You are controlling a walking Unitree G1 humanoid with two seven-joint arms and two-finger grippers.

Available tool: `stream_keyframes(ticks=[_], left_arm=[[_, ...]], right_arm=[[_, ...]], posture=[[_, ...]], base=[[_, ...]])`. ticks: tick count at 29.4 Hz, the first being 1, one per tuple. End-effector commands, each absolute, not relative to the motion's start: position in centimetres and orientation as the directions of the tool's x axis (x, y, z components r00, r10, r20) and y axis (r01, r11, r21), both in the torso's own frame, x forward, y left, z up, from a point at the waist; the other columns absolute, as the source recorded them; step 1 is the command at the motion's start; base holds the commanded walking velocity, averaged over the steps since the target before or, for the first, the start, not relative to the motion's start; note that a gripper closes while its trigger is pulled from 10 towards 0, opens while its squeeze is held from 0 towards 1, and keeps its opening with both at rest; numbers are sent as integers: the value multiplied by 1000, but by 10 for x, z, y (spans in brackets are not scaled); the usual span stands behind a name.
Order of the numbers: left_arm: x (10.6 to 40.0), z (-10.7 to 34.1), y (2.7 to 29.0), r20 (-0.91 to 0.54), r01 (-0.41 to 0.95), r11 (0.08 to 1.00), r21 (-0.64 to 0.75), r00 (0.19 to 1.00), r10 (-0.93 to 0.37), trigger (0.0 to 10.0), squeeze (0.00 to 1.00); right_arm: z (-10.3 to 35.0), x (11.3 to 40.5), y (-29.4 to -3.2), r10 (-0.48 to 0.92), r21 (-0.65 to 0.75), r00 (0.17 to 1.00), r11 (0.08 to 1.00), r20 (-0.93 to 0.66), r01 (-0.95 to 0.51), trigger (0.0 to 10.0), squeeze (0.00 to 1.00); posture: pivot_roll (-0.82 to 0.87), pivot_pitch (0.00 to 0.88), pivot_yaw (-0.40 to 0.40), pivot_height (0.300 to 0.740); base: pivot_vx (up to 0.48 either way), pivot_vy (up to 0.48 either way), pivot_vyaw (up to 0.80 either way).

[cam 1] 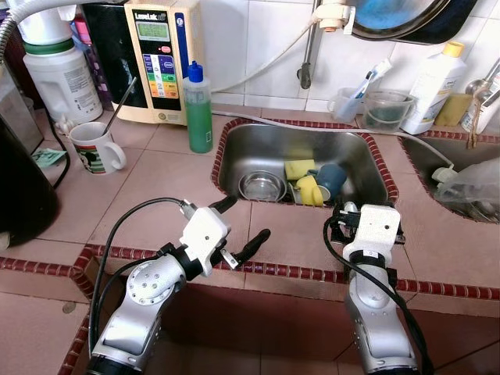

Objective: Kitchen organization

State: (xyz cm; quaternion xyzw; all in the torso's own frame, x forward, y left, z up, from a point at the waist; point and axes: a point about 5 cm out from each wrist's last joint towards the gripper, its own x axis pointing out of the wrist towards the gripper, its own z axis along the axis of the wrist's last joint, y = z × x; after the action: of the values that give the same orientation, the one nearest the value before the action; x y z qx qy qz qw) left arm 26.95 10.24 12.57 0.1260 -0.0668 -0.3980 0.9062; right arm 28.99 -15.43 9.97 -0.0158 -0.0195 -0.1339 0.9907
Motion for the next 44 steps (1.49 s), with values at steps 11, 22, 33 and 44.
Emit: stream_keyframes(ticks=[11, 22, 33, 44], left_arm=[[268, 131, 102, 40, 720, 642, 263, 656, -753, 10000, 0], [267, 135, 104, 41, 737, 631, 244, 642, -766, 10000, 0], [274, 141, 117, 102, 694, 700, 168, 694, -713, 10000, 0], [277, 142, 123, 110, 675, 723, 145, 715, -690, 10000, 0]], right_arm=[[113, 288, -143, -114, -31, 984, 992, 135, 119, 10000, 0], [103, 285, -132, -55, -38, 996, 998, 63, 57, 10000, 0], [117, 279, -136, 6, -170, 980, 985, 199, 28, 10000, 0], [136, 275, -130, 90, -193, 946, 981, 313, -29, 10000, 0]], posture=[[-12, 0, -24, 731], [-10, 0, -28, 731], [-8, 0, -33, 731], [-7, 0, -35, 731]], base=[[0, 0, 0], [0, 0, 0], [0, -59, 0], [0, -464, 0]])
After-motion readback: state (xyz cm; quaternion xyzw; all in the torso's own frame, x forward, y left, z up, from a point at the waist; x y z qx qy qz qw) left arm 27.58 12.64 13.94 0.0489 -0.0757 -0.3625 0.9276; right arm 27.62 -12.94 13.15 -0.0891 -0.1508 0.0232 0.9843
